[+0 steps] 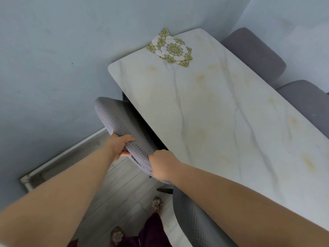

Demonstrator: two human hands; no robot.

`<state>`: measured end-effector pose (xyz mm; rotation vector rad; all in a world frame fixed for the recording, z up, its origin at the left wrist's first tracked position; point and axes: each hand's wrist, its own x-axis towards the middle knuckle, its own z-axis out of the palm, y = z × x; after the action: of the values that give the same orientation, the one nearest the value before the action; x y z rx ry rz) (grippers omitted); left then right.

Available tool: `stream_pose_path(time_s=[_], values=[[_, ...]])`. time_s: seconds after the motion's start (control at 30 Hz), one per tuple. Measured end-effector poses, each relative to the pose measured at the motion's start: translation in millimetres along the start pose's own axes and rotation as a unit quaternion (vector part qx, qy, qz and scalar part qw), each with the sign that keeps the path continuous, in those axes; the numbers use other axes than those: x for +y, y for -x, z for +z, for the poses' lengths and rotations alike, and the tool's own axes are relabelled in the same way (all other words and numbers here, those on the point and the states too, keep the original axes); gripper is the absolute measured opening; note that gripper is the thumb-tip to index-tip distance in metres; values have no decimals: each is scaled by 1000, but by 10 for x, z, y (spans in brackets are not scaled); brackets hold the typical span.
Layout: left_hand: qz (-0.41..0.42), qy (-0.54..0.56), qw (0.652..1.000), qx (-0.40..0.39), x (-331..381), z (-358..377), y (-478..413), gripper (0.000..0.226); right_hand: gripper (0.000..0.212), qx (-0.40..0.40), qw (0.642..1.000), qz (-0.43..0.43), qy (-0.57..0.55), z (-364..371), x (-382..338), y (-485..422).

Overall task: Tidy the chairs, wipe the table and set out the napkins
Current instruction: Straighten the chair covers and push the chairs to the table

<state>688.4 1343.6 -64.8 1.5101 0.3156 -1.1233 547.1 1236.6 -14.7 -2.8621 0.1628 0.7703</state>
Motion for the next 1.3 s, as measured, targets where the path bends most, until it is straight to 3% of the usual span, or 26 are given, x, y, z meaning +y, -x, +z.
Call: stream_pose_path(time_s=[0.13,0.37,0.5,0.57,0.67,0.73,0.8,0.9,1.1,1.2,1.3], values=[[-9,-24,1000,13,3,-1,-13,53,8,12,1000,-12,5,25,28,20],[-18,-77,995,62,-39,47,86,66,39,39,997,30,-54,125,112,199],[65,-206,964,157,-78,122,274,72,37,38,988,60,-139,259,126,448],[122,-339,909,211,-64,189,364,90,33,47,981,74,-170,318,124,565],[230,-560,764,225,-107,338,606,89,32,65,968,105,-218,384,117,839],[281,-683,659,143,-197,440,712,66,41,62,960,137,-237,456,131,1108],[291,-755,586,37,-354,535,791,51,45,54,947,178,-261,576,162,1437],[299,-795,527,-43,-558,610,885,59,41,26,936,236,-259,811,206,1933],[307,-847,433,-40,-607,797,963,60,63,-16,885,304,-351,1176,218,2774],[302,-862,406,-27,-670,850,981,67,68,-58,889,316,-326,1448,142,3000],[299,-868,396,-6,-726,895,982,66,57,-51,912,335,-229,1806,19,3112]])
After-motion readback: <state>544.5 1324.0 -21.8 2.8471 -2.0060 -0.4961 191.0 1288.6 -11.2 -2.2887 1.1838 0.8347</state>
